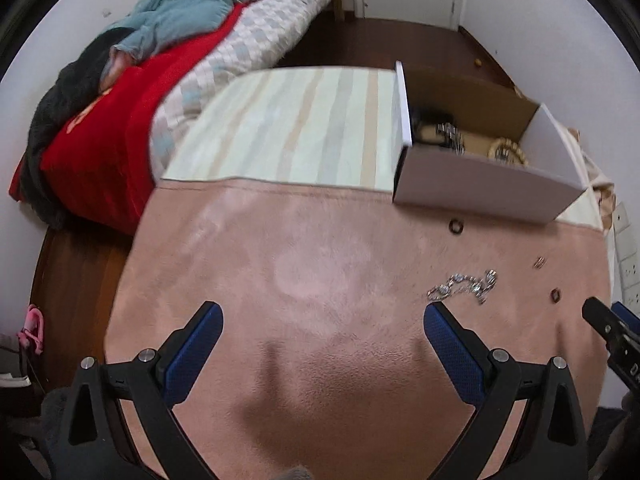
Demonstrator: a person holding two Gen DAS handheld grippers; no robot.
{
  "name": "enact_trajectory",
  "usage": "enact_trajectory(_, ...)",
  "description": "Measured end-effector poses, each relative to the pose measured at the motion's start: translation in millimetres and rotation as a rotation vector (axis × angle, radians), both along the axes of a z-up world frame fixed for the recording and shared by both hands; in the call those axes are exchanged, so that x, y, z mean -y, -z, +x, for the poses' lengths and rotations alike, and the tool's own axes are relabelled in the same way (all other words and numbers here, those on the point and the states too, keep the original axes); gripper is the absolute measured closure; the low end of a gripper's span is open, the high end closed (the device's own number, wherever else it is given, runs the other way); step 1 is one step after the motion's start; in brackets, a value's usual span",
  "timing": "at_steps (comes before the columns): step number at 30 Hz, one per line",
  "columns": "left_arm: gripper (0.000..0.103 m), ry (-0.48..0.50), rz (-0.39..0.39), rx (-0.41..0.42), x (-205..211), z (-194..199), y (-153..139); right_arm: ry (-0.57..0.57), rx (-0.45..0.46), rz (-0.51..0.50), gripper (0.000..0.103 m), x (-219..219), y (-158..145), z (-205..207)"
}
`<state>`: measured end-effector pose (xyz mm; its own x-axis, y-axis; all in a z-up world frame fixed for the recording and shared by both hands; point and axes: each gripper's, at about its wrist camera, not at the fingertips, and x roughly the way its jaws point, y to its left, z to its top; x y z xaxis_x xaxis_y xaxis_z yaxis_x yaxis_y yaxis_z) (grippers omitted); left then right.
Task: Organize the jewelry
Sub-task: 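Grasp the black ring with the right gripper while the left grasps the silver link bracelet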
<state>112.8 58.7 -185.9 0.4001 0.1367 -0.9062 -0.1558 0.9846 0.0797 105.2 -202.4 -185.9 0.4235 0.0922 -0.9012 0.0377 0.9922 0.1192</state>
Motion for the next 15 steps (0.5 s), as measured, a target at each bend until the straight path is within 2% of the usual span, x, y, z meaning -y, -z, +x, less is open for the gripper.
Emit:
enact_trajectory(2, 0.000, 0.005, 0.000, -0.015, 1, 2, 6, 0.001, -0.008, 0.000, 0.035, 0, 14, 2)
enact_trajectory(6, 0.001, 0.021, -0.023, -0.036, 5, 6, 19, -0.001, 0.001, 0.017, 0.040, 1, 31, 3)
enact_trajectory(12, 0.001, 0.033, -0.017, -0.049, 8, 10, 26, -0.035, 0.041, 0.005, 0.044, -8, 38, 6)
enact_trajectory(15, 0.001, 0.031, -0.013, -0.053, 7, 11, 28, -0.055, 0.058, -0.023, 0.050, -18, 39, 9)
